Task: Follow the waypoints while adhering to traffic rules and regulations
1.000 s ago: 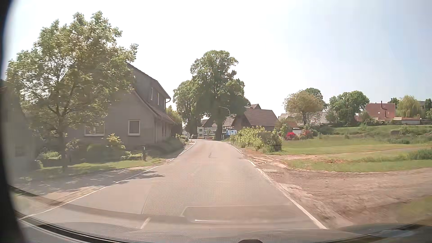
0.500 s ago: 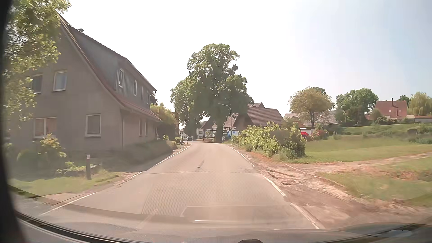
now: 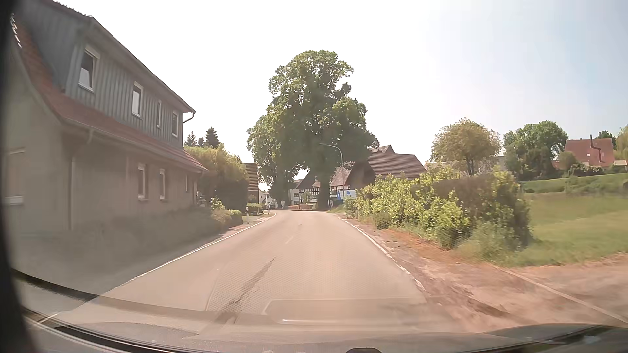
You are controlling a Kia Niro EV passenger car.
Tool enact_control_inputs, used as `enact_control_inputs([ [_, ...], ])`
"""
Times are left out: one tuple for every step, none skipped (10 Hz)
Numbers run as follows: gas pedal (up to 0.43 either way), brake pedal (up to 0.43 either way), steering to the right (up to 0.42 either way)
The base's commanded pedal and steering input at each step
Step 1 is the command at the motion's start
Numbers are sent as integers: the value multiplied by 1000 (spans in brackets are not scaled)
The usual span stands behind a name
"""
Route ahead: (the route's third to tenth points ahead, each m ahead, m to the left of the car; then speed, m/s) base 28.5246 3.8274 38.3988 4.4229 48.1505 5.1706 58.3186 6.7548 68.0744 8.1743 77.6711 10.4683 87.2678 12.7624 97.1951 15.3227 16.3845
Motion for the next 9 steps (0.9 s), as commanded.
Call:
enact_control_inputs([
  [169,0,-17],
  [169,0,-17],
  [169,0,-18],
  [169,0,-18],
  [169,0,-18],
  [169,0,-16],
  [169,0,-16],
  [157,0,-16],
  [157,0,-16],
])
